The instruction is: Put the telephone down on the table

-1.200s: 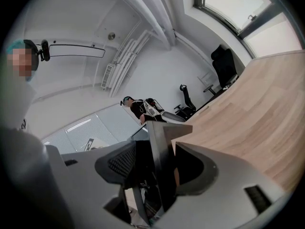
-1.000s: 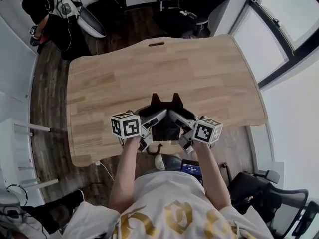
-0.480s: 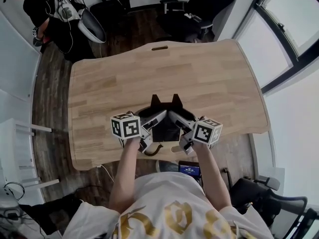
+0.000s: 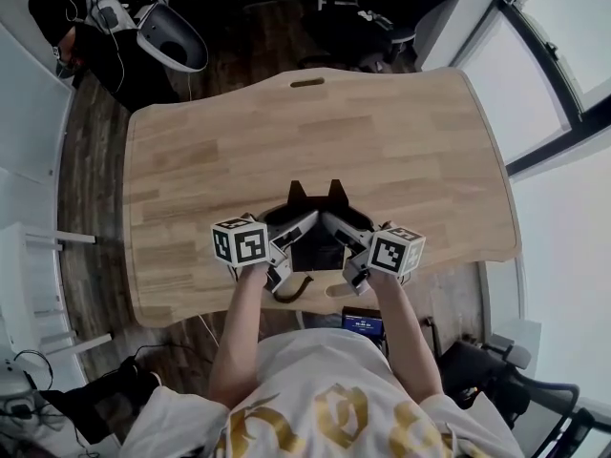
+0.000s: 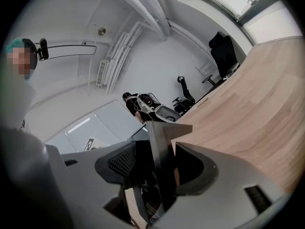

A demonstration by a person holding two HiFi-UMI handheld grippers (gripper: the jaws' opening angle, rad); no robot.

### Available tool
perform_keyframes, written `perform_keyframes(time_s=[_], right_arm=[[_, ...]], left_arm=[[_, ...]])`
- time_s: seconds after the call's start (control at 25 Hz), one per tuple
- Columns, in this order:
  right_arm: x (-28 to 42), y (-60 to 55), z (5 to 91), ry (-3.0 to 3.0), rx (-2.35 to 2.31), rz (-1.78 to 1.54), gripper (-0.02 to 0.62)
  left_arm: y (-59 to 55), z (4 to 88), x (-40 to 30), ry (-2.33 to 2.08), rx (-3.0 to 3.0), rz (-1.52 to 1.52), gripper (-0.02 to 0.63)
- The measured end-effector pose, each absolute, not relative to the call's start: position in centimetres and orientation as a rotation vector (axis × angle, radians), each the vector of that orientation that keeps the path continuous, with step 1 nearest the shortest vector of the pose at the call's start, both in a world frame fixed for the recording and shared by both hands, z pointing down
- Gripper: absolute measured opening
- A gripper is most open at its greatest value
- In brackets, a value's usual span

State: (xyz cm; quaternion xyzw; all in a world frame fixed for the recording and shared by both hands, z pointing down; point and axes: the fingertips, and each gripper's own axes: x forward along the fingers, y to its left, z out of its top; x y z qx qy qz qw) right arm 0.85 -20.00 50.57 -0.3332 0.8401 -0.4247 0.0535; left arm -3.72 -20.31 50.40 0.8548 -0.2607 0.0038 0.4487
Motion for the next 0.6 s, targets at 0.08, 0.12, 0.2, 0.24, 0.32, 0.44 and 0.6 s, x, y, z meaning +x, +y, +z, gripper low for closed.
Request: perform_keyframes(time_s=[0.08,0.12,0.2,0.24,0.32,0.44,0.6], right_arm=[[0.7,-20.6,51.2,2.549,-1.012,-1.31,0.232],[0.6,-20.8,51.6,2.547,-1.012,-1.321,0.232],[0.5,-20.9,52.3,2.543,-1.012,-1.341,0.231],[0.6,-20.8,52.7,2.542,-1.012,-1.349,0.231],[0.7,-20.7,53.2,2.542,-1.013,-1.364,0.23],[0.7,-21.3,54.0,2.543,-1.018,-1.388,0.232],[0.8,-21.6,55.4,2.538,-1.023,-1.42,0.231]], left_arm=[[-20.9,51.1,-3.8,-0.647,2.102,0.01,0.241],[-21.1,51.4,-3.9,-0.647,2.096,0.011,0.241],[-21.2,52.2,-4.0,-0.648,2.084,0.013,0.241],[-21.1,52.5,-4.0,-0.648,2.078,0.014,0.241],[-21.0,53.1,-3.9,-0.648,2.067,0.012,0.241],[-21.6,53.9,-3.8,-0.643,2.05,0.011,0.242],[-21.8,55.3,-3.8,-0.637,2.029,0.014,0.242]])
